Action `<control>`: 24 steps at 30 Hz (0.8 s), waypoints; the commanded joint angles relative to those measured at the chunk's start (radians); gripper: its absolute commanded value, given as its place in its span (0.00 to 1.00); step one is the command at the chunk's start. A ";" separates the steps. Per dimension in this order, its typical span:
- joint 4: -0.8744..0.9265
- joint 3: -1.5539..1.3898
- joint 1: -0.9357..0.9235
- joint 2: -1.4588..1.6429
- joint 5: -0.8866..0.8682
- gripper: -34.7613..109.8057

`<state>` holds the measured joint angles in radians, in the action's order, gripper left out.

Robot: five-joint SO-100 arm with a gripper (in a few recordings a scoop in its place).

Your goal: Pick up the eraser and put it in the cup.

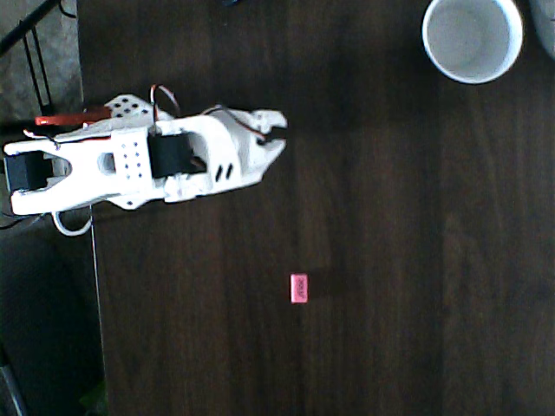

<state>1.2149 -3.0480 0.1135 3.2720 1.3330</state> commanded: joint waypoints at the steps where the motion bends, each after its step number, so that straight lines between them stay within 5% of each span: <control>1: 0.037 -0.011 0.021 0.025 0.000 0.31; 18: 0.037 -0.011 0.028 0.025 0.014 0.32; 24: 0.052 -0.011 0.130 0.025 0.144 0.24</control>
<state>1.2149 -3.0480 0.2056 3.2720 1.4603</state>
